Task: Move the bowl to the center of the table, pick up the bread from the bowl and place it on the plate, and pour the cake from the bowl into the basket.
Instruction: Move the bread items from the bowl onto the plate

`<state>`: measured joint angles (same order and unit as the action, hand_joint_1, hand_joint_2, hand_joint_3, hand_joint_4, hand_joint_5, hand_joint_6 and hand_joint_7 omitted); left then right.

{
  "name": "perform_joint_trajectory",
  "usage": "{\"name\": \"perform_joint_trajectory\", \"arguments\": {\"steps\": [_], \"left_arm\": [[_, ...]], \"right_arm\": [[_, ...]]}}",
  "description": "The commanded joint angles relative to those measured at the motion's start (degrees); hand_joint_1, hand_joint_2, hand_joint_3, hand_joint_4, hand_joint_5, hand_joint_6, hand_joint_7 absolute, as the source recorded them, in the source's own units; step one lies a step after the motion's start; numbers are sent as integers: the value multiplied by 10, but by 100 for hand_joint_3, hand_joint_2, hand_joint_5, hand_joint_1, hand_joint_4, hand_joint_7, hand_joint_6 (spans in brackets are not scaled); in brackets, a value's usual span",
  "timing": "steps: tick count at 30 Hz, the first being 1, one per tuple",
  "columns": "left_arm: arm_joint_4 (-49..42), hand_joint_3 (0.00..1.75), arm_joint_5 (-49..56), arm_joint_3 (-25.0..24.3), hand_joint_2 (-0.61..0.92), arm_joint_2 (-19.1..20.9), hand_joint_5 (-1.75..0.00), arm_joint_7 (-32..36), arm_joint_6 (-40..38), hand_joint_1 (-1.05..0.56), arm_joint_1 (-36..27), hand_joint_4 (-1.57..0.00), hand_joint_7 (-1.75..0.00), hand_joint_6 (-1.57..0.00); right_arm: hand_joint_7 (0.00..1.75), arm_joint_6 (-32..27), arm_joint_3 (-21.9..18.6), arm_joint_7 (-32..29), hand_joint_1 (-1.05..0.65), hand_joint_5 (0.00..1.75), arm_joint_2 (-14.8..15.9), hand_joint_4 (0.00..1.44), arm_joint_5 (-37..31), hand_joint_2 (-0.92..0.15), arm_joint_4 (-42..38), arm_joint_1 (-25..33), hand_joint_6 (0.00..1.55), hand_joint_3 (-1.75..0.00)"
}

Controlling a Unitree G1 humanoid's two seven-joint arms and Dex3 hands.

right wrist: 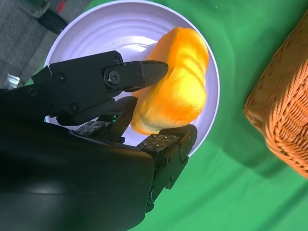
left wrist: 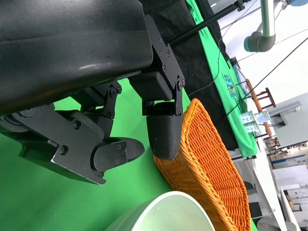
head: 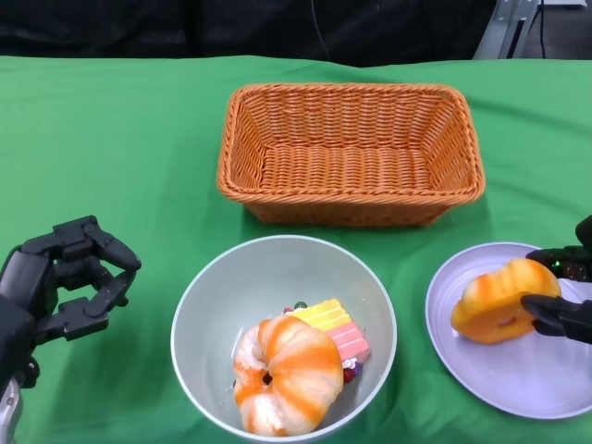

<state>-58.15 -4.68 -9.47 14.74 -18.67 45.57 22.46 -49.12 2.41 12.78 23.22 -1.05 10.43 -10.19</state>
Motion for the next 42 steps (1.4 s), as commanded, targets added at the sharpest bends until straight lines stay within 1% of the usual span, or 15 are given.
{"name": "perform_joint_trajectory", "arguments": {"steps": [1, 2, 3, 6, 8, 11, 16, 20, 24, 26, 31, 35, 38, 40, 42], "left_arm": [[-2, 69, 2, -2, 71, 10, -150, 1, 1, -2, 7, -75, -119, -79], [-2, 69, 2, -1, 71, 10, -150, 2, 1, -2, 6, -75, -119, -79], [-2, 69, 2, -1, 71, 11, -150, 2, 1, -2, 7, -75, -119, -79], [-4, 68, 1, -1, 72, 12, -150, -1, 0, -1, 7, -74, -118, -78], [-5, 67, 2, -1, 72, 12, -150, 0, 3, -1, 7, -75, -118, -78], [-4, 67, 9, 1, 72, 13, -151, 7, 8, -2, 6, -76, -119, -78], [-5, 68, 12, 0, 72, 13, -150, 9, 9, -3, 6, -76, -120, -78], [-5, 68, 4, -3, 72, 13, -150, -1, 5, -1, 7, -76, -121, -78], [-8, 68, 0, -5, 71, 11, -150, -3, 3, -1, 9, -76, -121, -78], [-7, 69, 2, -4, 71, 12, -150, -1, 3, -1, 9, -76, -121, -78], [-11, 70, -3, -6, 71, 11, -150, -9, 9, -1, 10, -75, -120, -78], [-7, 71, -3, -5, 70, 11, -150, -6, 6, -1, 8, -75, -120, -79], [-8, 71, -3, -5, 70, 11, -150, -6, 6, -1, 9, -75, -120, -79], [-8, 72, -5, -5, 70, 12, -150, -10, 6, -1, 9, -75, -120, -78], [-8, 72, -6, -5, 70, 12, -151, -12, 6, -1, 9, -75, -120, -78]], "right_arm": [[0, 25, -1, -10, -43, 11, 4, 45, -15, -92, 18, 16, 46, -13], [0, 28, -1, -10, -42, 11, 3, 45, -16, -92, 19, 18, 45, -13], [0, 31, 10, -11, -42, 10, 11, 45, -28, -92, 24, 18, 45, -13], [0, 41, 46, -3, -52, 7, 40, 42, -67, -92, 33, 17, 41, -14], [0, 47, 53, 2, -54, 5, 47, 41, -78, -92, 34, 18, 40, -16], [0, 52, 51, 6, -55, 3, 46, 38, -82, -92, 33, 19, 39, -17], [0, 53, 49, 11, -55, 2, 42, 37, -88, -92, 33, 20, 39, -17], [0, 50, 63, 11, -59, 0, 49, 25, -108, -92, 41, 17, 32, -19], [0, 50, 68, 18, -61, 0, 50, 22, -121, -92, 49, 16, 27, -21], [0, 47, 72, 20, -62, 0, 50, 19, -126, -92, 52, 16, 22, -21], [0, 58, 72, 21, -63, 0, 50, 18, -133, -92, 57, 21, 19, -21], [1, 75, 77, 13, -65, 0, 51, 19, -152, -92, 66, 33, 20, -21], [1, 87, 78, 6, -66, 0, 46, 17, -166, -92, 71, 41, 20, -21], [1, 122, 83, -18, -66, 1, 44, 19, -188, -92, 73, 52, 22, -21], [2, 145, 83, -31, -66, 1, 40, 20, -202, -92, 72, 60, 23, -20]]}}
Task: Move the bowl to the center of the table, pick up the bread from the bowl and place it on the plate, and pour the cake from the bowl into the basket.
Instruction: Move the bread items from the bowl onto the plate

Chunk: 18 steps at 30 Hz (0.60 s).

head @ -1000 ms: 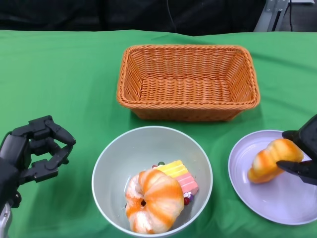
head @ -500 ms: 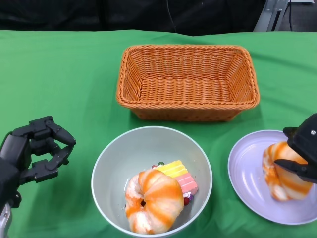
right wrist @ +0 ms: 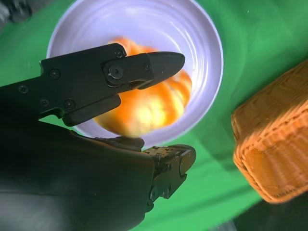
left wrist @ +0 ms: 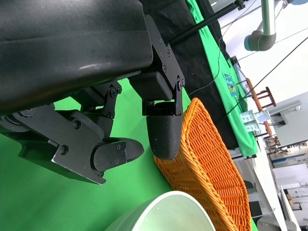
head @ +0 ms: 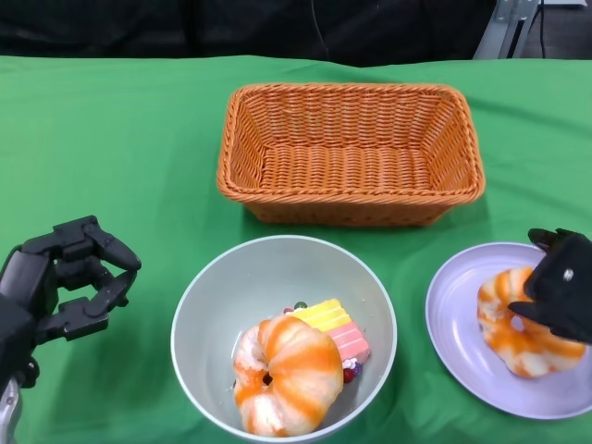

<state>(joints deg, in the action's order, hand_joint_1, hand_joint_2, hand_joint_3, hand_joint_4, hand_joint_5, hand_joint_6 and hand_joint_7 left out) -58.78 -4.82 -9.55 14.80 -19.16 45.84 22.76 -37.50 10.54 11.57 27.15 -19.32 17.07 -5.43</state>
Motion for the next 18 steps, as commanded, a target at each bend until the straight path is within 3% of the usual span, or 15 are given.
{"name": "perform_joint_trajectory", "arguments": {"steps": [1, 10, 18], "left_arm": [[-1, 72, -4, -4, 71, 11, -151, -7, 3, -1, 6, -75, -120, -78], [-2, 71, -5, -6, 70, 9, -150, -4, 8, -1, 6, -76, -120, -79], [-4, 71, -2, -4, 70, 9, -151, -3, 14, -1, 5, -76, -121, -79]], "right_arm": [[2, 33, 0, -20, -66, 1, -2, 20, -22, -92, 5, 14, 23, -20], [2, 196, 10, -150, -64, 2, -23, 23, -110, -92, -26, 51, 29, -12], [4, 269, 7, -147, -64, 8, -37, 37, -121, -92, 2, 67, 36, -12]]}}
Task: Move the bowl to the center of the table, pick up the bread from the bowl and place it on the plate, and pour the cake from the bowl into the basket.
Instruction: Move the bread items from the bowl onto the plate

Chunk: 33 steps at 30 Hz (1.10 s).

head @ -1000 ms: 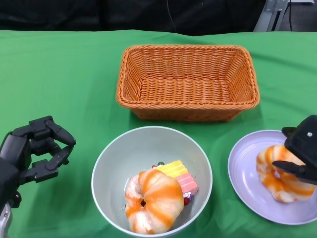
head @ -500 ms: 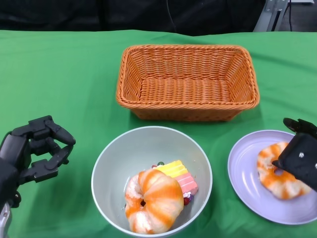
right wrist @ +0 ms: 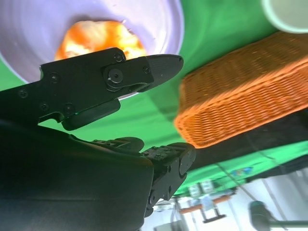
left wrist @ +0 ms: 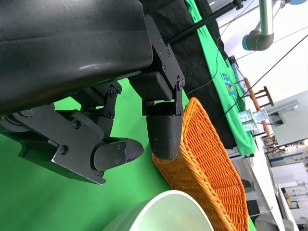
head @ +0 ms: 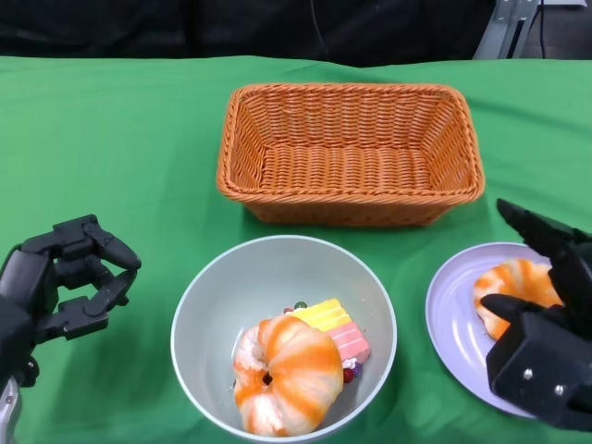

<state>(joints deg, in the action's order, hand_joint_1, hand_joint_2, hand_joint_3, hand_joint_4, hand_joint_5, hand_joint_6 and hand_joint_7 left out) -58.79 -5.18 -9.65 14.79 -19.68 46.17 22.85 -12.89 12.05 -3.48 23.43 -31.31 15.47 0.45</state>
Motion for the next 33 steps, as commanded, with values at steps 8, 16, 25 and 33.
{"name": "perform_joint_trajectory", "arguments": {"steps": [8, 16, 25, 33], "left_arm": [[-6, 71, 2, -2, 70, 8, -151, 2, 8, -2, 7, -76, -121, -78], [-10, 70, 2, -2, 70, 5, -150, 3, 7, -2, 11, -76, -121, -79], [-4, 70, 8, 2, 70, 0, -151, 11, 12, -2, 7, -76, -121, -79], [11, 70, -2, 0, 71, -9, -151, 3, 25, -3, 5, -77, -120, -79]], "right_arm": [[4, 138, -1, 13, -65, 12, -5, 55, 15, -92, 36, 16, 46, -10], [3, 213, 10, 71, -68, 12, -16, 61, 50, -92, 31, -20, 50, -6], [3, 266, 39, 141, -66, 12, -27, 64, 72, -89, -22, -96, 56, -1], [2, 315, 62, 171, -65, 9, -24, 65, 58, -86, -85, -140, 60, 0]]}}
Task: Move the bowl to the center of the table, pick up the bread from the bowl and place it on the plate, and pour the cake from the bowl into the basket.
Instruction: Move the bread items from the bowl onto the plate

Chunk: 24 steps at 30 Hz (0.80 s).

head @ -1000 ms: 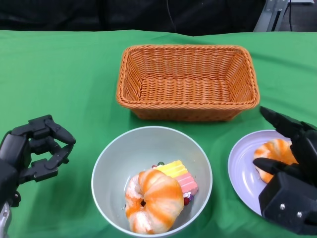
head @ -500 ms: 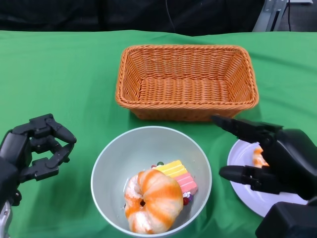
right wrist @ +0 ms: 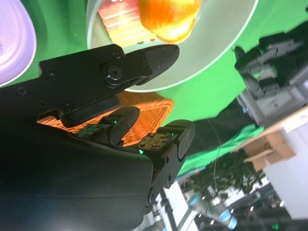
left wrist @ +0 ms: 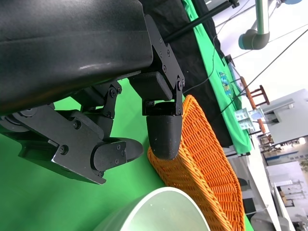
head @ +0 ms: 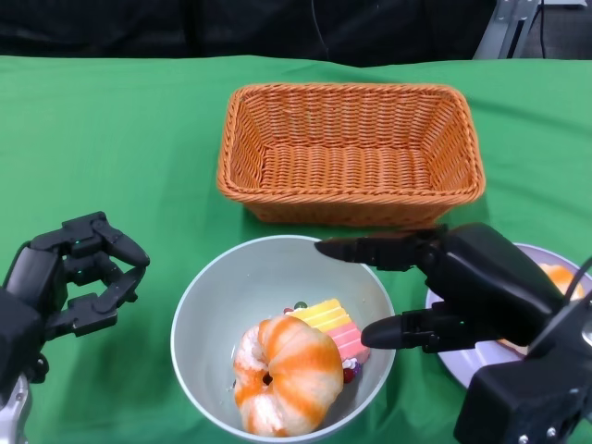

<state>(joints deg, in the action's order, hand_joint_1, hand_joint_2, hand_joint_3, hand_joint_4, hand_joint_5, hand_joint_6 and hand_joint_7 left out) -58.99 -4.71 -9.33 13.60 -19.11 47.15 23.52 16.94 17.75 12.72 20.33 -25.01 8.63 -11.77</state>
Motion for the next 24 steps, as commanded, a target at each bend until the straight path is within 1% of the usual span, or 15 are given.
{"name": "perform_joint_trajectory", "arguments": {"steps": [1, 3, 8, 12, 15, 18, 21, 24], "left_arm": [[19, 70, -12, -4, 71, 0, -151, -9, 16, -4, -2, -77, -120, -79], [34, 71, -16, -2, 71, -6, -151, -11, 13, -4, -5, -77, -119, -79], [54, 73, -12, 1, 70, -20, -150, -5, 14, -3, -7, -77, -118, -82], [61, 75, -17, 1, 68, -25, -152, -11, 8, -5, -9, -77, -120, -81], [80, 80, -11, 5, 67, -31, -151, -3, 0, -4, -14, -77, -122, -80], [93, 83, -9, 8, 65, -35, -151, -1, -4, -5, -16, -77, -122, -79], [105, 84, -9, 10, 64, -41, -151, 4, -11, -3, -19, -77, -121, -80], [117, 84, -12, 11, 64, -45, -151, 3, -18, -4, -22, -77, -120, -81]], "right_arm": [[2, 24, 6, 11, -65, 9, 9, 65, -6, -86, -25, -22, 61, 0], [2, 37, 8, 16, -66, 9, 12, 66, -8, -86, -39, -30, 61, 0], [1, 97, 12, 26, -65, 8, 35, 66, -13, -87, -81, -46, 61, 0], [0, 142, 13, 12, -66, 7, 41, 66, -34, -88, -114, -56, 61, 0], [1, 205, 20, -18, -65, 7, 48, 66, -69, -87, -170, -82, 62, 0], [1, 245, 23, -40, -63, 7, 48, 68, -93, -85, -207, -101, 63, 0], [1, 266, 26, -54, -63, 6, 49, 69, -109, -84, -226, -110, 65, 0], [1, 274, 30, -61, -62, 5, 49, 66, -124, -84, -230, -111, 64, 0]]}}
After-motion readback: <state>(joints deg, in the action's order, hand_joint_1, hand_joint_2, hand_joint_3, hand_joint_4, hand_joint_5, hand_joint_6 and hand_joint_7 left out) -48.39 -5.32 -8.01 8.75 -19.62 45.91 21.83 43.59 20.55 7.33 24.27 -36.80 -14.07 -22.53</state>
